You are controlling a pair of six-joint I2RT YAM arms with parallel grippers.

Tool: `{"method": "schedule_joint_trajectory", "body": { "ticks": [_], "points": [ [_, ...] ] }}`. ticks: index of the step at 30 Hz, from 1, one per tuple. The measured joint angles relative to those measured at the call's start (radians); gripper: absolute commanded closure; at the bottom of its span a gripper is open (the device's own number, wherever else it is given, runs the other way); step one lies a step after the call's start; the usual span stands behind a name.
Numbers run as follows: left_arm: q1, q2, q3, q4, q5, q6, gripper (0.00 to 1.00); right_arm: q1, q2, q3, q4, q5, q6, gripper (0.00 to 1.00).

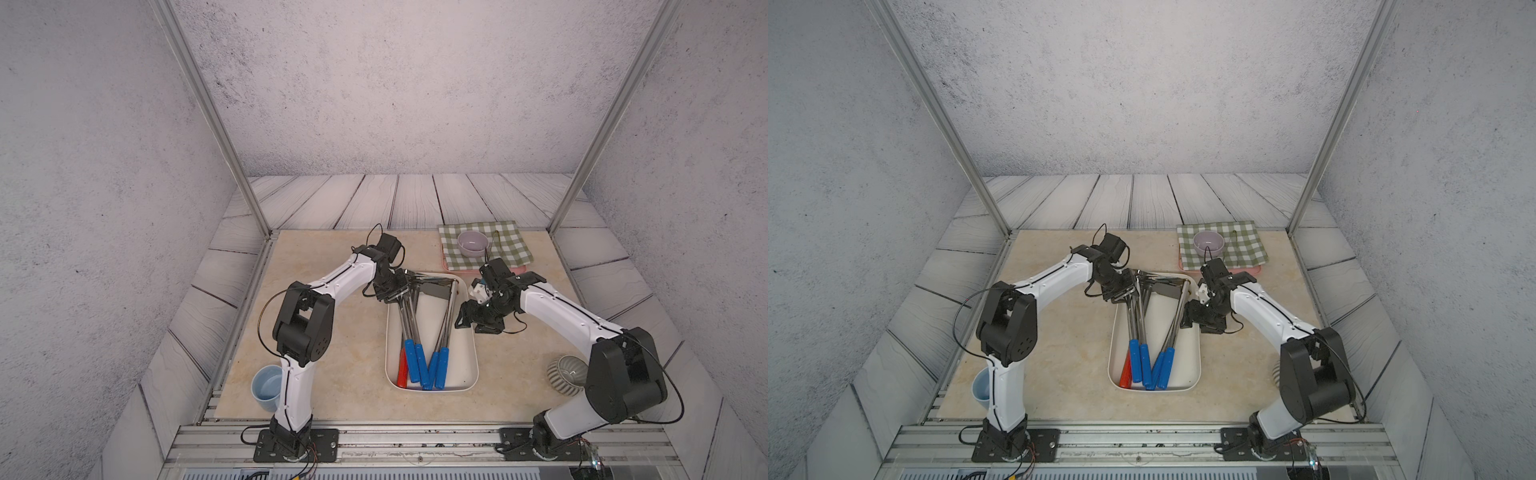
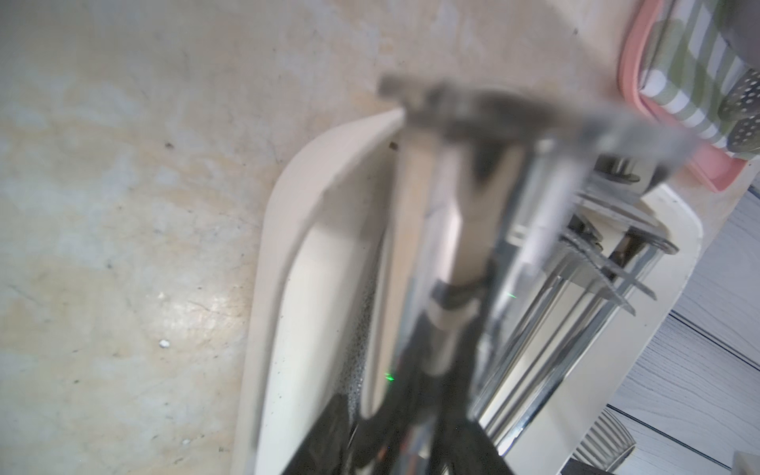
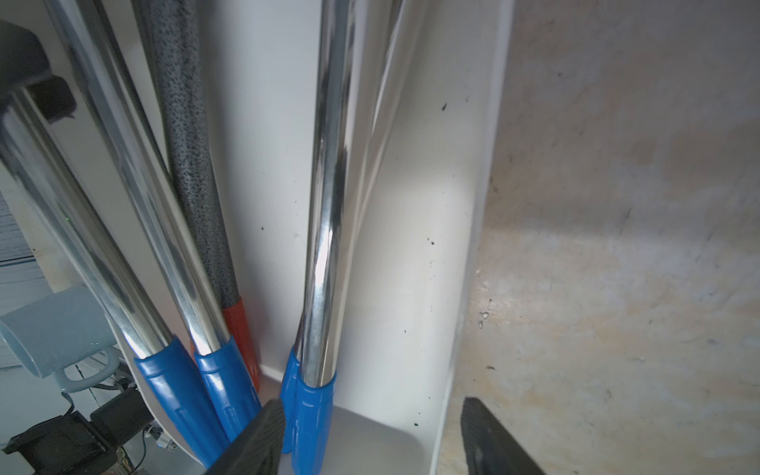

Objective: Put the small hoe into the storage box
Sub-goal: Place the hoe in the storage box.

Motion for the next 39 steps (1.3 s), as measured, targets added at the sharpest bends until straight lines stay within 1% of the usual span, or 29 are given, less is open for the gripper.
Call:
{"method": "schedule_joint_trajectory", "body": {
  "ticks": [7,15,19,25,30,36,39],
  "points": [
    [0.008,0.000,0.068,-0.063,-0.029,0.016,0.53,0.000,0.000,0.000,0.000,-0.002,0.000,0.30],
    [0.063,0.009,0.293,-0.177,-0.101,0.071,0.53,0.000,0.002,0.000,0.001,-0.002,-0.001,0.30],
    [0.089,0.053,0.375,-0.212,-0.113,0.098,0.53,0.000,0.016,0.000,0.005,-0.002,-0.001,0.30],
    [0.100,0.171,0.453,-0.259,-0.111,0.126,0.54,0.000,0.037,0.000,0.008,0.008,-0.001,0.30],
    [0.100,0.209,0.478,-0.272,-0.090,0.134,0.57,0.000,0.050,0.000,0.007,0.030,-0.001,0.30],
    [0.100,0.218,0.497,-0.271,-0.062,0.135,0.63,0.000,0.086,0.000,0.006,0.051,-0.003,0.31],
    [0.100,0.230,0.502,-0.268,-0.047,0.135,0.68,0.000,0.115,0.000,0.005,0.055,-0.007,0.33]
  ]
}}
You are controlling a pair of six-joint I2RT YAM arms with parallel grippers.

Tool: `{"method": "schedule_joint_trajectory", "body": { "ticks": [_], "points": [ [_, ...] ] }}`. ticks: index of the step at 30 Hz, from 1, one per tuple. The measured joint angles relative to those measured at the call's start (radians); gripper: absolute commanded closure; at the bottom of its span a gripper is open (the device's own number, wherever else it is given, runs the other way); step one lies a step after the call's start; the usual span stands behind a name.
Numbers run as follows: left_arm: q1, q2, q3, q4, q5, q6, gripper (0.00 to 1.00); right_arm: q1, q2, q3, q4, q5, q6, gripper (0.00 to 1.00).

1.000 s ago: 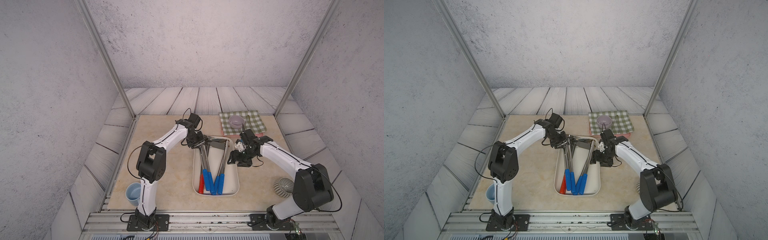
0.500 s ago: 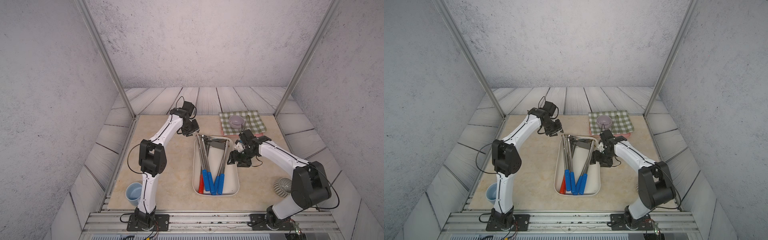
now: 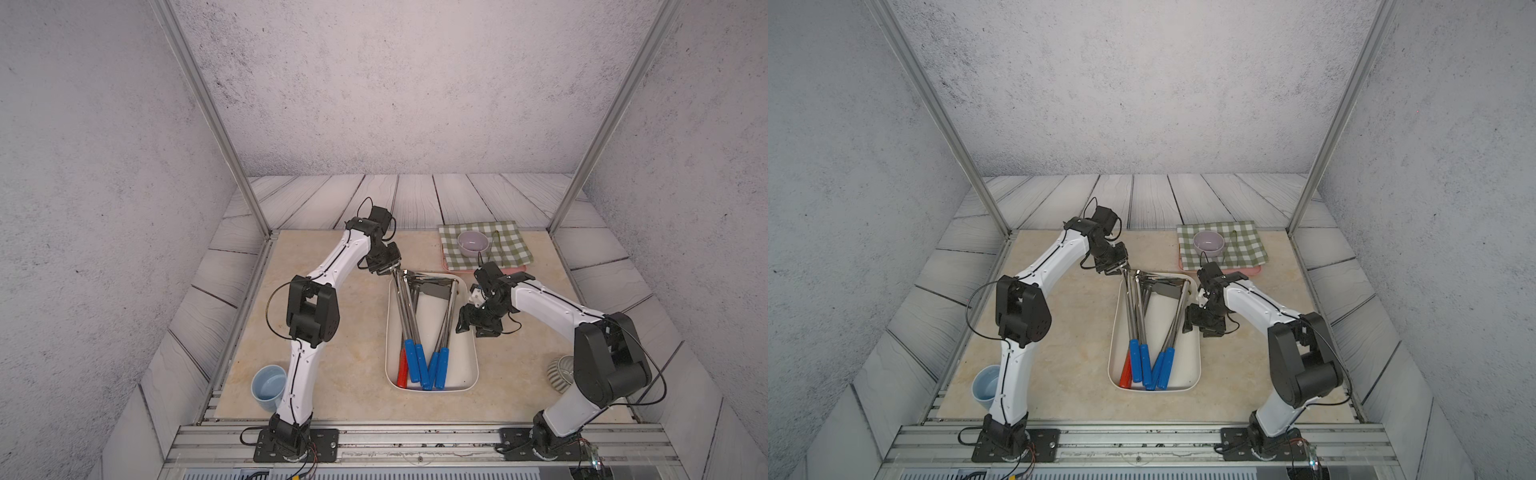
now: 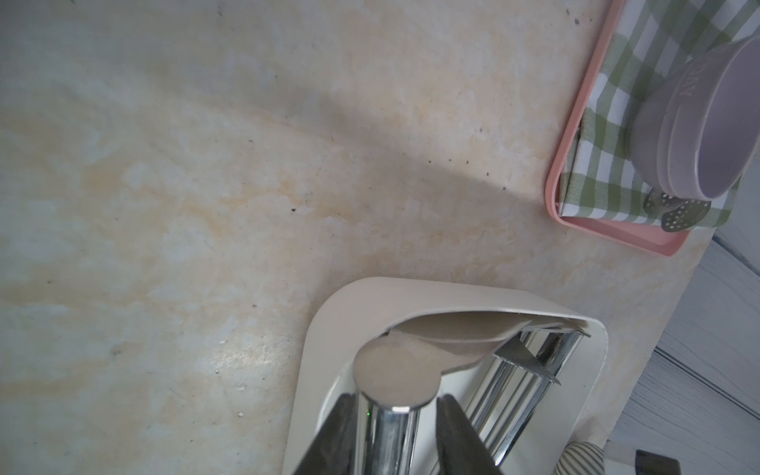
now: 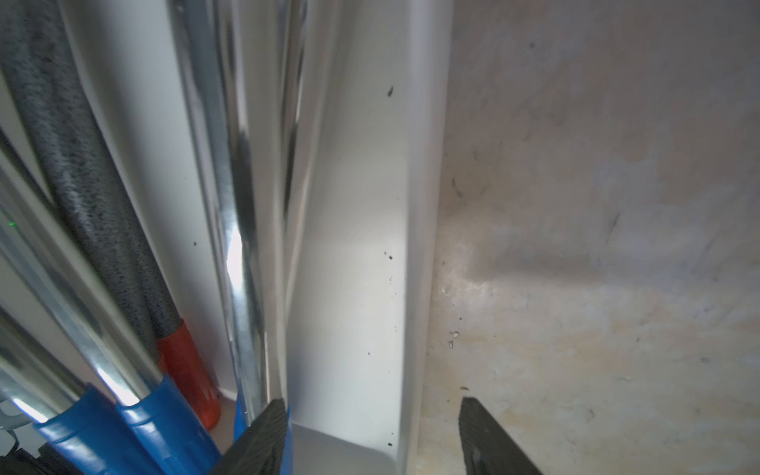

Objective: Put the small hoe into the storage box
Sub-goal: Place the hoe in the storage box.

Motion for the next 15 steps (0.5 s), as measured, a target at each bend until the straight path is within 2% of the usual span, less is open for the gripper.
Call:
{"method": "schedule_joint_trajectory", "body": {
  "ticks": [4,9,15],
  "points": [
    [0.001,0.003,0.000,0.001,0.011,-0.003,0.70,0.000,0.043,0.000,0.003,0.002,-0.003,0.36],
    [0.004,0.003,0.000,0.001,0.019,-0.005,0.72,0.000,0.062,0.000,0.021,0.002,-0.014,0.45],
    [0.005,0.002,-0.027,0.027,0.035,-0.006,0.61,-0.006,0.079,0.006,0.047,0.001,-0.026,0.48]
  ]
}}
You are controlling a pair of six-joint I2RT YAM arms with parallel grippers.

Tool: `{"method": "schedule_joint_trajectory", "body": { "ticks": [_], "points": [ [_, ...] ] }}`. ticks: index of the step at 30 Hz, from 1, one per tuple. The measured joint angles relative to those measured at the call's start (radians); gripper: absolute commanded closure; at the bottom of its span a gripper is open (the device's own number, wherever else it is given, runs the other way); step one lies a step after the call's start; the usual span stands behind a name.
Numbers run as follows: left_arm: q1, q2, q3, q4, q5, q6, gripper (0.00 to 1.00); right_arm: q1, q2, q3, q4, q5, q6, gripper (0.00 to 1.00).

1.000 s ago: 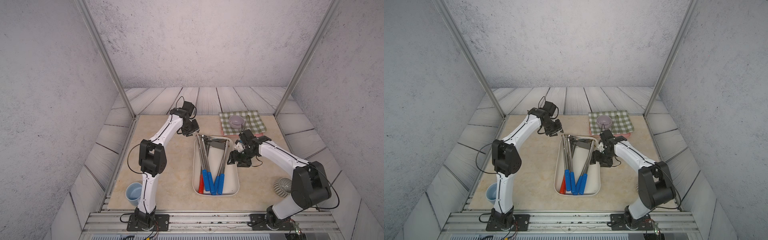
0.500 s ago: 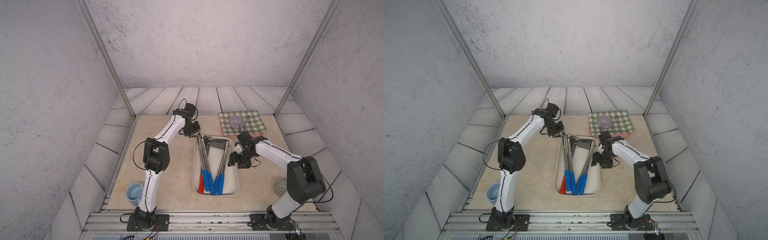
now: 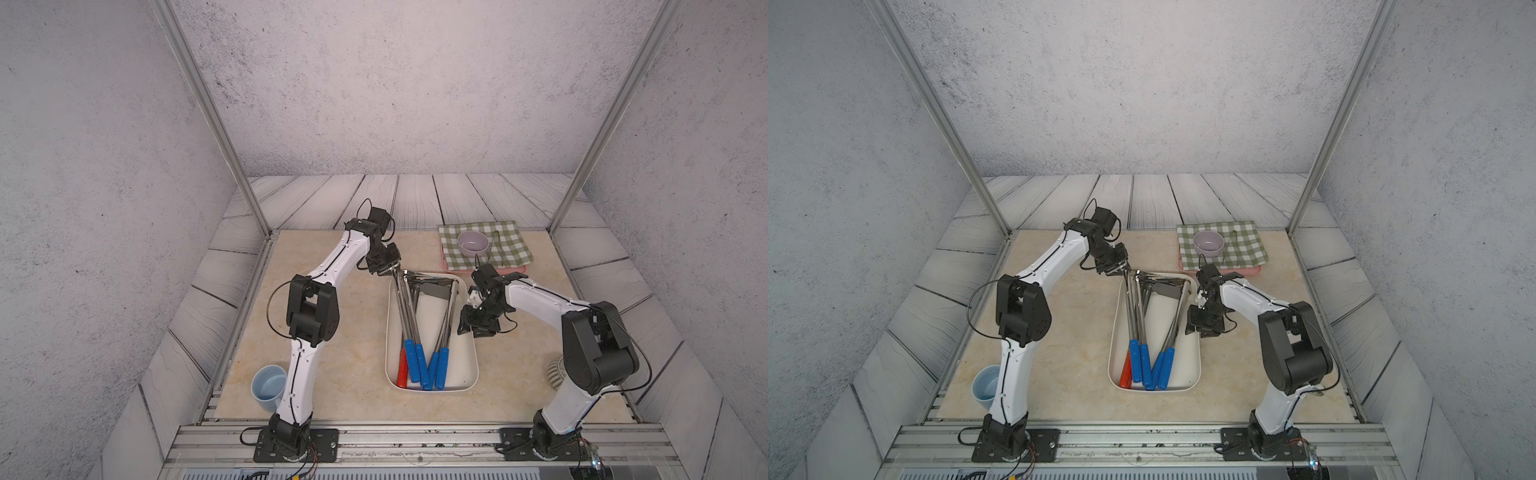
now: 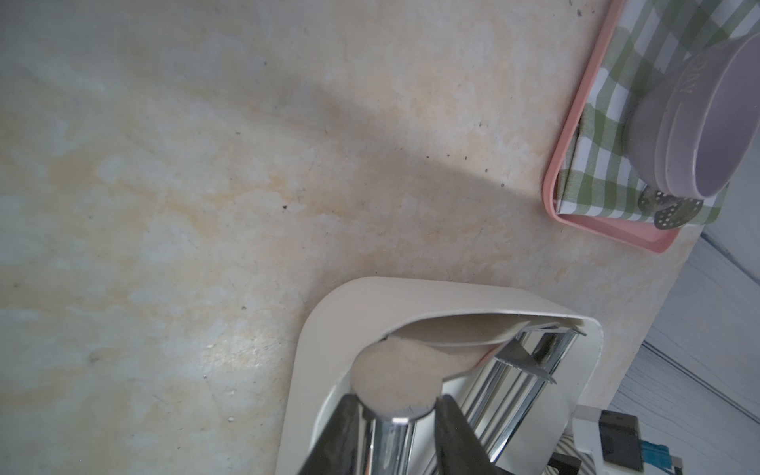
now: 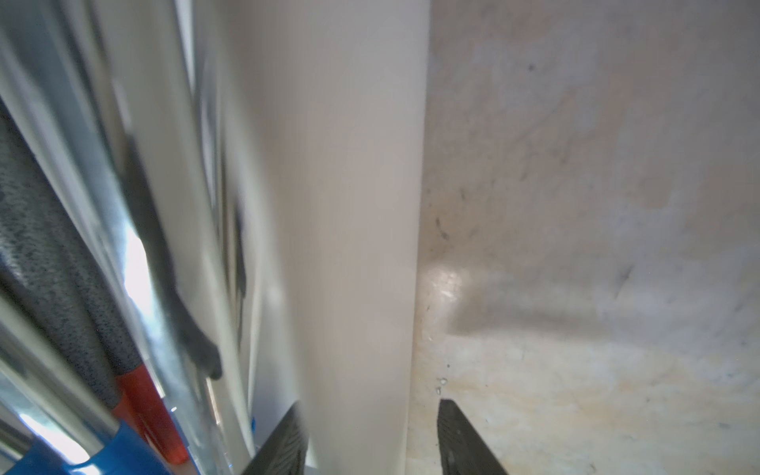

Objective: Put the small hoe into the storage box
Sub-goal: Place the hoe in the storage box.

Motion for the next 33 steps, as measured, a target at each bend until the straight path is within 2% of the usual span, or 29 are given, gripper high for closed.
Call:
{"method": "schedule_joint_trajectory", "body": {
  "ticks": [5,10,16,27,33],
  "points": [
    [-0.001,-0.011,-0.055,0.051,0.014,-0.001,0.62,-0.002,0.006,0.001,0.014,-0.002,-0.010,0.49],
    [-0.001,-0.040,-0.109,0.097,0.022,-0.010,0.69,-0.006,0.019,0.007,0.035,-0.009,-0.020,0.63],
    [-0.002,-0.047,-0.130,0.121,0.031,-0.017,0.71,-0.015,0.033,0.015,0.042,-0.006,-0.034,0.77],
    [-0.014,-0.052,-0.142,0.143,0.023,-0.029,0.79,-0.027,0.048,0.031,0.013,0.029,-0.059,0.97],
    [-0.033,-0.048,-0.151,0.171,0.004,-0.043,0.79,-0.027,0.058,0.037,0.006,0.031,-0.062,1.00]
  ]
}}
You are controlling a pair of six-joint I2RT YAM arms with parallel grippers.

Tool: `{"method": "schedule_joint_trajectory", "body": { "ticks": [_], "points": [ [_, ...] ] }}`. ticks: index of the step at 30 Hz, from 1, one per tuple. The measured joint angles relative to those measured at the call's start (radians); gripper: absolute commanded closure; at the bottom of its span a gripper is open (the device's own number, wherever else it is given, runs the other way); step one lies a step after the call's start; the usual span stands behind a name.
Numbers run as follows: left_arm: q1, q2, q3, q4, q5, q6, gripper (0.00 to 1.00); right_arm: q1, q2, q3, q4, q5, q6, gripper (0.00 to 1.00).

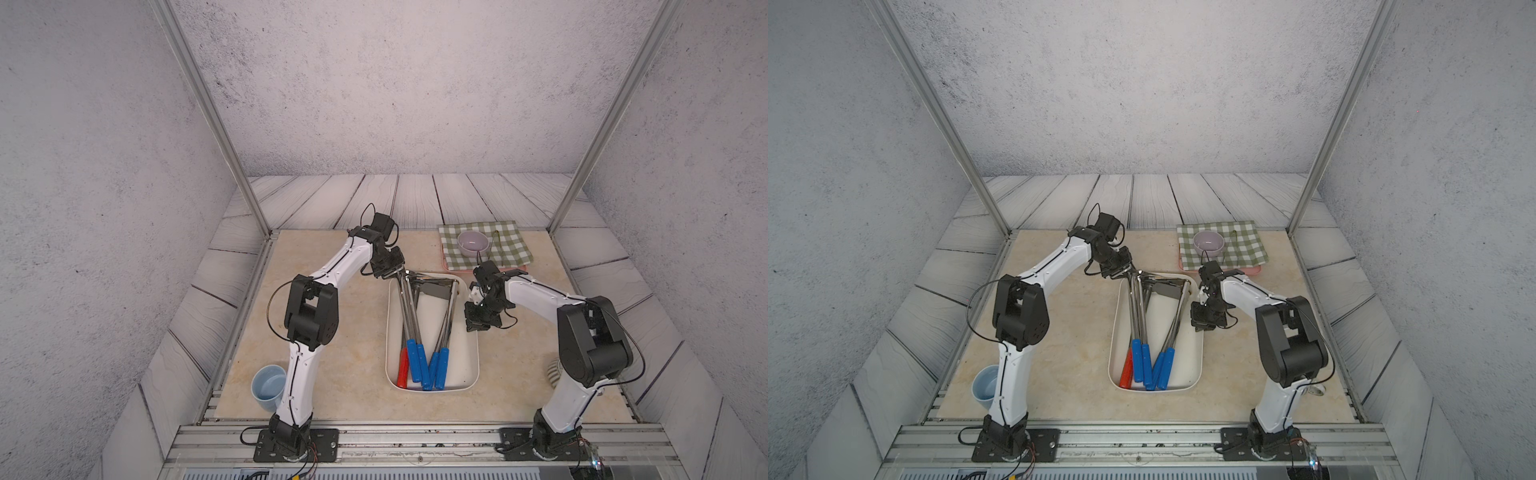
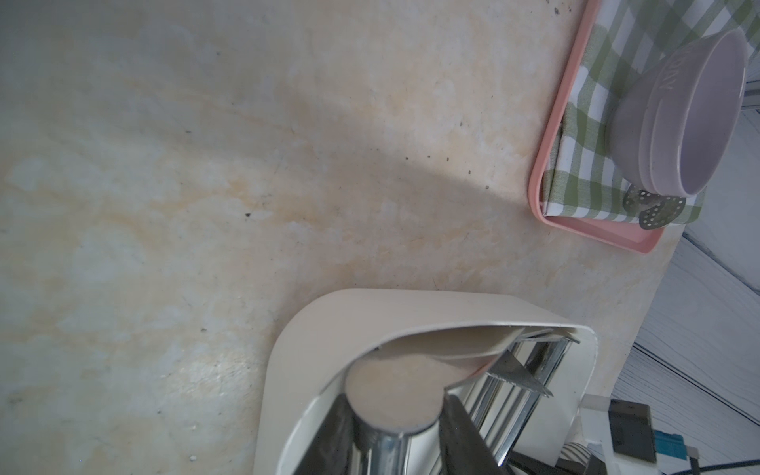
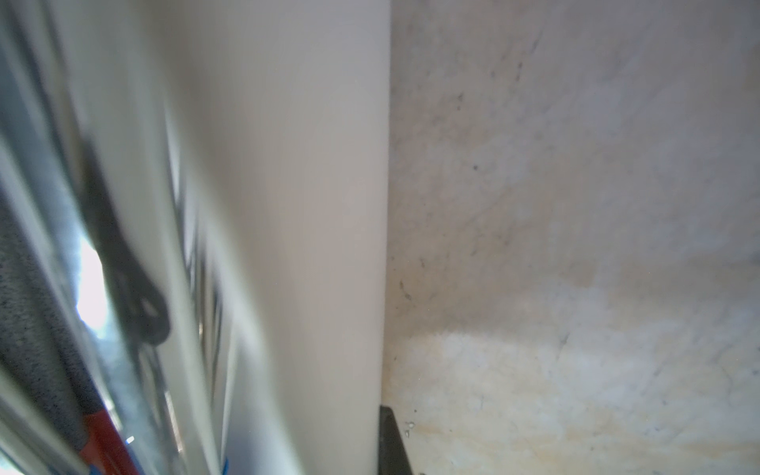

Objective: Put the small hoe into the storage box
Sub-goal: Place the hoe in the storage box.

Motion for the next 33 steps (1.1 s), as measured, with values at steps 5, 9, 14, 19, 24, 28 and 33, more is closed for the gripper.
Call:
{"method": "schedule_joint_trajectory", "body": {
  "ticks": [5,9,14,19,24,28,33],
  "points": [
    [0.000,-0.012,-0.036,0.037,0.006,-0.010,0.80,0.004,0.011,0.004,-0.003,0.002,0.000,1.00],
    [0.000,-0.023,-0.070,0.077,0.013,-0.022,0.83,0.014,0.017,0.014,-0.013,0.015,0.001,1.00],
    [-0.002,-0.017,-0.075,0.113,0.012,-0.029,0.86,0.028,0.027,0.029,-0.018,0.027,0.007,1.00],
    [-0.004,-0.010,-0.075,0.138,0.005,-0.034,0.90,0.037,0.035,0.036,-0.018,0.035,0.018,1.00],
    [-0.006,-0.014,-0.095,0.169,0.002,-0.037,0.97,0.042,0.037,0.039,-0.018,0.040,0.027,1.00],
    [-0.010,-0.048,-0.156,0.219,-0.010,-0.037,1.00,0.043,0.037,0.039,-0.018,0.042,0.029,1.00],
    [-0.018,-0.088,-0.233,0.286,-0.041,-0.036,1.00,0.045,0.036,0.041,-0.019,0.046,0.029,1.00]
  ]
}}
